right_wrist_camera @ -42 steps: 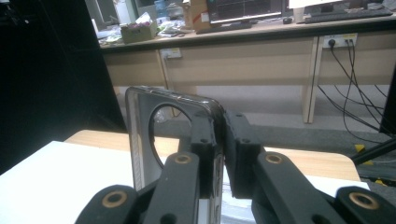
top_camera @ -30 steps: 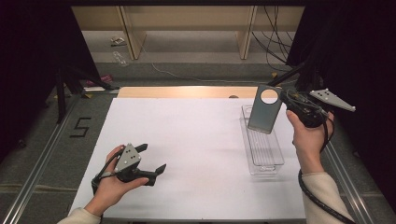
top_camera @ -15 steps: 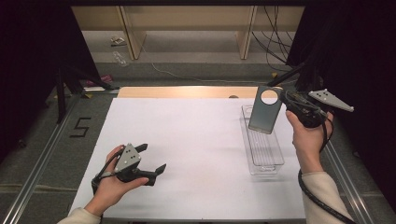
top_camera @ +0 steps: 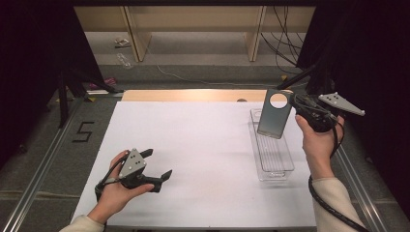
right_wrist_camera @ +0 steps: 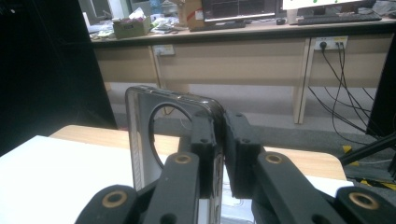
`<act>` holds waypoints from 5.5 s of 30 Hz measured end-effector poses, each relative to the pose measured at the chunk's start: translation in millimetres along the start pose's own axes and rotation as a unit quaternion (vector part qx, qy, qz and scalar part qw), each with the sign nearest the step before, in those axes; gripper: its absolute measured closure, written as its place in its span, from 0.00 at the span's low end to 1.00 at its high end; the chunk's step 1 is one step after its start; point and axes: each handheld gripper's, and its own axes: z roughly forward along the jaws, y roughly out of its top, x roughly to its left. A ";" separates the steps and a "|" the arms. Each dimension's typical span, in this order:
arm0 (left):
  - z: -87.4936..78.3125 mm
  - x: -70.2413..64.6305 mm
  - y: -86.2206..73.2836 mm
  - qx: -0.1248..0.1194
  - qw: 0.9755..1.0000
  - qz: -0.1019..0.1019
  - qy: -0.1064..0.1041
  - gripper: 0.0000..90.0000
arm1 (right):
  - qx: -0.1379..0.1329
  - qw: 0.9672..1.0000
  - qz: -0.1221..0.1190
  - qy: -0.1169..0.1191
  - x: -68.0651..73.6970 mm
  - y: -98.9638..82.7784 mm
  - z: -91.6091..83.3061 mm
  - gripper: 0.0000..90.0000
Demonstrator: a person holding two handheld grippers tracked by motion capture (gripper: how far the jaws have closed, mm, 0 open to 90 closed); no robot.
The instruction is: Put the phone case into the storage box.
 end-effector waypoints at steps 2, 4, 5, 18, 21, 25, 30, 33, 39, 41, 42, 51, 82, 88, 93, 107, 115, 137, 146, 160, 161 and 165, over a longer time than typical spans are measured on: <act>0.1 -0.1 -0.1 0.000 1.000 -0.001 0.000 0.06 | 0.000 1.000 -0.001 -0.001 -0.6 0.2 0.1 0.93; 0.2 0.0 -0.1 0.001 1.000 -0.001 0.000 0.06 | 0.000 1.000 0.000 -0.002 -1.2 0.4 0.3 0.93; 0.3 0.0 -0.2 0.001 1.000 0.000 0.001 0.06 | 0.000 1.000 -0.001 -0.002 -1.5 0.4 0.5 0.93; 1.1 0.4 -0.6 0.003 1.000 0.000 0.001 0.06 | 0.000 1.000 -0.006 -0.003 -4.1 1.3 3.3 0.93; 1.0 0.4 -0.5 0.003 1.000 0.000 0.001 0.06 | -0.001 1.000 -0.007 -0.003 -4.7 1.6 3.6 0.93; 1.2 0.6 -0.6 0.002 1.000 0.000 0.002 0.06 | 0.000 1.000 -0.008 -0.002 -5.0 2.2 3.9 0.93; 1.1 0.9 -0.7 0.002 1.000 -0.001 0.003 0.06 | 0.001 1.000 -0.010 -0.003 -4.8 2.4 5.2 0.93; 1.2 1.0 -0.7 0.003 1.000 0.000 0.003 0.06 | 0.001 1.000 -0.013 -0.003 -4.9 2.4 6.3 0.92; 1.0 1.3 -0.8 0.003 1.000 -0.001 0.004 0.06 | 0.001 1.000 -0.014 -0.003 -4.4 3.1 7.6 0.92; 1.0 1.3 -0.8 0.003 1.000 0.000 0.003 0.06 | 0.001 1.000 -0.016 -0.003 -4.1 3.5 7.9 0.92; 1.1 1.2 -0.8 0.003 1.000 0.000 0.003 0.06 | 0.001 1.000 -0.016 -0.003 -3.9 3.7 8.1 0.93; 1.1 1.5 -0.9 0.004 1.000 0.000 0.003 0.06 | 0.001 1.000 -0.018 -0.005 -4.6 4.1 10.9 0.92; 1.0 1.8 -1.0 0.004 1.000 0.000 0.004 0.06 | 0.005 1.000 -0.024 -0.007 -5.6 3.2 21.3 0.93; 1.2 1.9 -1.1 0.005 1.000 0.000 0.004 0.06 | 0.006 1.000 -0.023 -0.008 -6.6 3.3 23.0 0.92; 1.2 1.8 -1.2 0.005 1.000 0.000 0.005 0.06 | 0.006 1.000 -0.024 -0.008 -7.2 3.2 24.4 0.93; 1.3 2.0 -1.2 0.005 1.000 0.000 0.005 0.06 | 0.008 1.000 -0.028 -0.006 -5.7 1.7 29.5 0.93; 1.5 1.9 -1.3 0.005 1.000 -0.001 0.005 0.06 | 0.008 1.000 -0.030 -0.006 -6.4 0.5 32.8 0.93; 2.0 2.2 -1.5 0.006 1.000 -0.001 0.005 0.06 | 0.007 0.999 -0.033 -0.010 -6.8 -0.7 41.2 0.93; 2.3 2.1 -1.6 0.006 1.000 -0.001 0.006 0.06 | 0.012 0.999 -0.038 -0.013 -6.1 -1.7 45.2 0.92; 2.3 2.5 -1.8 0.007 1.000 -0.001 0.006 0.06 | 0.011 0.999 -0.040 -0.020 -5.9 -3.3 50.3 0.92; 2.3 2.4 -1.8 0.007 1.000 -0.001 0.006 0.06 | 0.012 0.999 -0.041 -0.020 -5.8 -3.2 50.4 0.92; 2.4 2.3 -1.8 0.007 1.000 -0.001 0.006 0.06 | 0.012 0.999 -0.042 -0.020 -5.5 -3.6 51.4 0.92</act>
